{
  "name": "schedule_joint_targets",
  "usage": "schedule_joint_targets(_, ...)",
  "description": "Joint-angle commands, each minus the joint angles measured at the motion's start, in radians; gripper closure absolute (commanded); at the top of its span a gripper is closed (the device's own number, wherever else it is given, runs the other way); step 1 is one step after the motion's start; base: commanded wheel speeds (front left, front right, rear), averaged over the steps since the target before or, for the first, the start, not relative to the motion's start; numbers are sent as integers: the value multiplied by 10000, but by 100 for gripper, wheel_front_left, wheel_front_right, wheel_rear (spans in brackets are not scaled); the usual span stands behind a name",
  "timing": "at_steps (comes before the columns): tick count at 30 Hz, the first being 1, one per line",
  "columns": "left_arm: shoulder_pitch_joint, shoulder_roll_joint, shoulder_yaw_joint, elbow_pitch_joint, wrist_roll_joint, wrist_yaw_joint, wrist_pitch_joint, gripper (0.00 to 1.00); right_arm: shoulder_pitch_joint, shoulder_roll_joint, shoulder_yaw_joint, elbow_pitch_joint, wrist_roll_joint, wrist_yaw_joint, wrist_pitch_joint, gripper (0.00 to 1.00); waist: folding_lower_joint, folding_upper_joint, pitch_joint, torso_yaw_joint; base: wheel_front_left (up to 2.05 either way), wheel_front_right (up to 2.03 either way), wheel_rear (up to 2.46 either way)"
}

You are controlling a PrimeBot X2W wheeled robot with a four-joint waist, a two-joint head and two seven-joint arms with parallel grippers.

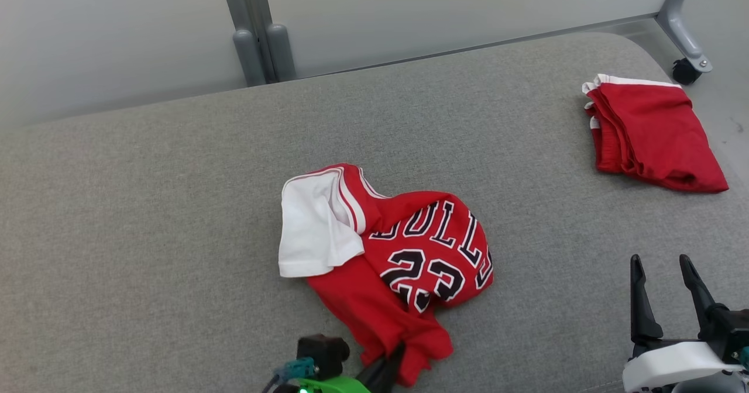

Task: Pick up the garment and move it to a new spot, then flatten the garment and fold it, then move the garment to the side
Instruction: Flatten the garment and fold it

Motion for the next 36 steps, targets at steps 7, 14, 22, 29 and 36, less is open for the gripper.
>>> schedule_joint_targets(7, -636, 1008, 1525, -2706, -1110, 536, 899, 100, 78, -10, -29, 102, 144, -11, -26, 0, 0, 0, -128, 130, 0, 0, 0)
schedule_joint_targets(14, -1610, 2584, 3632, -4671, -3788, 428, 3211, 100, -229, -15, 150, 244, 10, -11, -26, 0, 0, 0, -38, 177, 0, 0, 0)
schedule_joint_targets(22, -3050, 3599, 5253, -1714, -4005, 1385, 3274, 100, -615, -12, 387, 497, 107, -11, -26, 0, 0, 0, 402, -270, 0, 0, 0)
schedule_joint_targets(29, -3481, 3945, 5024, 1578, -1906, 1790, 647, 0, -596, -16, 359, 754, 325, -11, -26, 0, 0, 0, 672, -566, 0, 0, 0)
schedule_joint_targets(36, -3389, 4456, 4550, 2264, -424, 2383, -961, 0, -400, -13, 119, 791, 347, -11, -26, 0, 0, 0, 549, -284, 0, 0, 0)
